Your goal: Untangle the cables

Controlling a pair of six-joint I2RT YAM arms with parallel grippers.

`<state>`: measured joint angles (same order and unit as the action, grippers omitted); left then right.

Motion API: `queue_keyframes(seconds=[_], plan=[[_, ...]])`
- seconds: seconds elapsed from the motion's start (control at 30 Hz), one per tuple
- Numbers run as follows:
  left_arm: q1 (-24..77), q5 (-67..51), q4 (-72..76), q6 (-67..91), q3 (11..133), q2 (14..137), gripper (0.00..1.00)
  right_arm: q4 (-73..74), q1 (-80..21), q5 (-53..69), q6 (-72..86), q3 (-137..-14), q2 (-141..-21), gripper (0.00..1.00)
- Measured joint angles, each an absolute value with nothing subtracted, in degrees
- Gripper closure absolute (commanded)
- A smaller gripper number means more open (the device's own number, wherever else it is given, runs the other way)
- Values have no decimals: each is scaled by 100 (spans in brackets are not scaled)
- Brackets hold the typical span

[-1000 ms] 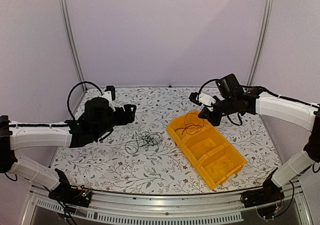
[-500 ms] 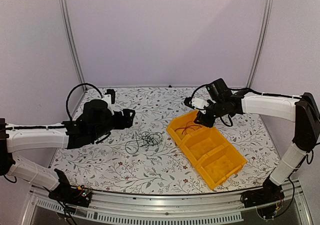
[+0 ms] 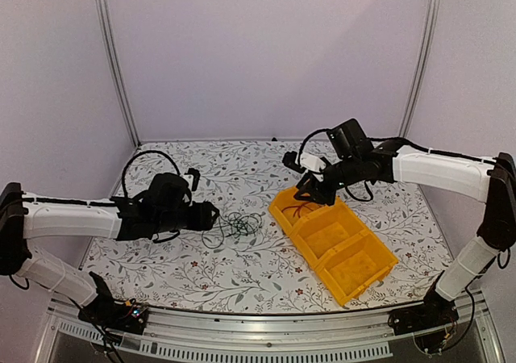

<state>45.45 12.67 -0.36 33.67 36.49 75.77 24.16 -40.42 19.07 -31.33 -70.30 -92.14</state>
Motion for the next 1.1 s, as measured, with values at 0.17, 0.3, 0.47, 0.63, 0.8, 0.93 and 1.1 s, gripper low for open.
queue_keyframes(seconds=[0.17, 0.3, 0.47, 0.63, 0.8, 0.93, 1.1], plan=[[4543, 1149, -600, 3411, 3649, 7686, 27, 2366, -4209, 2316, -3133, -7059, -9515, 69], [4543, 1094, -930, 3378, 3649, 7769, 27, 2349, -4233, 2545, -3131, -7028, -9662, 69], [4541, 1144, -1098, 3218, 3726, 8285, 32, 2261, -4233, 2735, -3133, -6812, -9660, 69], [4541, 1424, -1146, 3089, 4071, 9002, 41, 2257, -4233, 2808, -3133, -6670, -9651, 68], [4534, 1767, -1061, 2980, 4340, 9367, 67, 2204, -4233, 2849, -3133, -6654, -9631, 69], [4530, 2018, -886, 2801, 4368, 9426, 90, 2178, -4233, 2873, -3142, -6619, -9625, 70], [4530, 2303, -738, 2598, 4357, 9223, 100, 2176, -4233, 2899, -3183, -6595, -9618, 72]])
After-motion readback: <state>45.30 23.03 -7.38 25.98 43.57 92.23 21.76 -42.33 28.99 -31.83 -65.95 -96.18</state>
